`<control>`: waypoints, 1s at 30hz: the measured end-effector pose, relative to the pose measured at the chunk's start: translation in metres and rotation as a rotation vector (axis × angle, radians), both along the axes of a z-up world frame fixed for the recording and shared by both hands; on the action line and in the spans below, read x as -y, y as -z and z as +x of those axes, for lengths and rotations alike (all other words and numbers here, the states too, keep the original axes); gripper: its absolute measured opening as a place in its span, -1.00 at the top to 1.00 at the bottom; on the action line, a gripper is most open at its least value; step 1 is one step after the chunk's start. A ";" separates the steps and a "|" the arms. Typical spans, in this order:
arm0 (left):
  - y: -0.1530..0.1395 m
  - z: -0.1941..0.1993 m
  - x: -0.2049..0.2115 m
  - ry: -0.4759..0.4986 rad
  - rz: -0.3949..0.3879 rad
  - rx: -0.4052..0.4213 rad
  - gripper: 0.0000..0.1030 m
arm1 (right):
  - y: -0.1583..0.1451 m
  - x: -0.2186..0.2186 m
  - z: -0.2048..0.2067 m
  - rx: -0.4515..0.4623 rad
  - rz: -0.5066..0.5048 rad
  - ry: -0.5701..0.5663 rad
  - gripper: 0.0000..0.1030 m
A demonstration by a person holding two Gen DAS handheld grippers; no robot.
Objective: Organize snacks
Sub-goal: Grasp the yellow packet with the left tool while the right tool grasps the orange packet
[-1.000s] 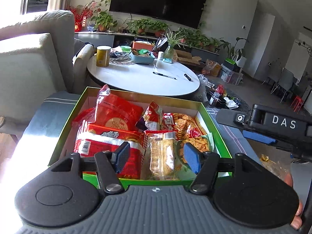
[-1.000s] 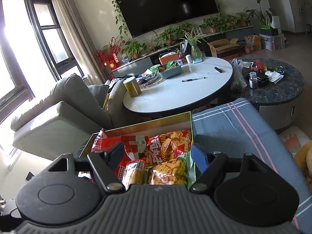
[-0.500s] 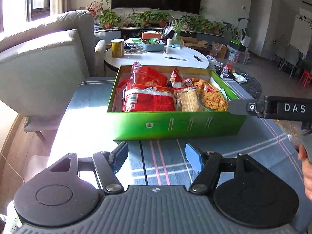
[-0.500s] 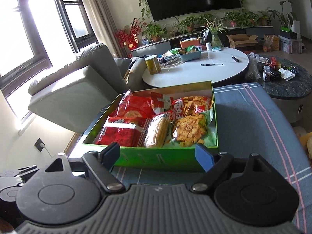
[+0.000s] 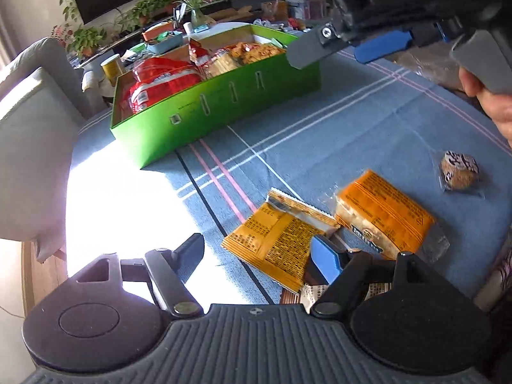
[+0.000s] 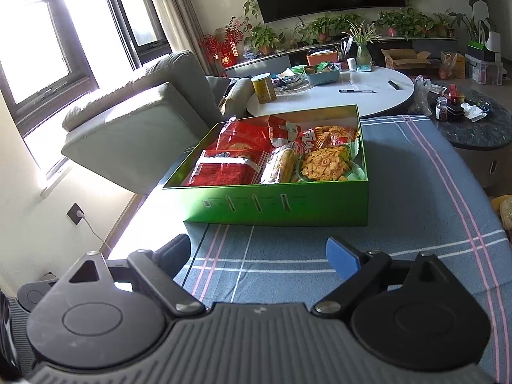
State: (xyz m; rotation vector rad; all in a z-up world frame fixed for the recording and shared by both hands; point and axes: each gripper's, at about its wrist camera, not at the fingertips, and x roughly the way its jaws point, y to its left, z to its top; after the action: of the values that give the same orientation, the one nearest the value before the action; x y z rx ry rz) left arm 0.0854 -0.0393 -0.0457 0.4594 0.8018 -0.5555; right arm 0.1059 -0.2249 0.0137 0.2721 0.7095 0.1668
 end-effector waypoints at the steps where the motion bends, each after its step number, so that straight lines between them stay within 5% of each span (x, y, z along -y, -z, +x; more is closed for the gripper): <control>1: 0.003 0.000 0.003 0.011 0.010 -0.001 -0.38 | 0.000 -0.001 -0.002 0.000 -0.005 -0.002 -0.65; 9: 0.015 0.021 0.030 0.039 0.064 0.007 -0.41 | 0.007 0.000 -0.016 -0.027 -0.010 0.001 -0.65; 13: 0.017 0.031 0.028 -0.030 -0.004 -0.031 -0.41 | 0.010 0.005 -0.018 -0.040 -0.005 0.010 -0.65; 17: 0.016 0.036 0.013 -0.125 -0.099 -0.072 -0.04 | 0.015 0.005 -0.023 -0.067 -0.012 -0.010 -0.65; 24: 0.006 0.028 -0.006 -0.274 -0.165 -0.010 -0.02 | 0.028 -0.018 -0.044 -0.107 -0.162 -0.116 -0.66; 30: -0.008 0.023 -0.020 -0.345 -0.237 0.018 -0.02 | 0.048 -0.038 -0.045 -0.170 -0.176 -0.165 -0.66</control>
State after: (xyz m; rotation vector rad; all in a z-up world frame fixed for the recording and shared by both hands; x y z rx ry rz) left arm 0.1081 -0.0196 -0.0378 0.1034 0.7661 -0.3187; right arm 0.0613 -0.1869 -0.0340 0.0590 0.9103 0.2391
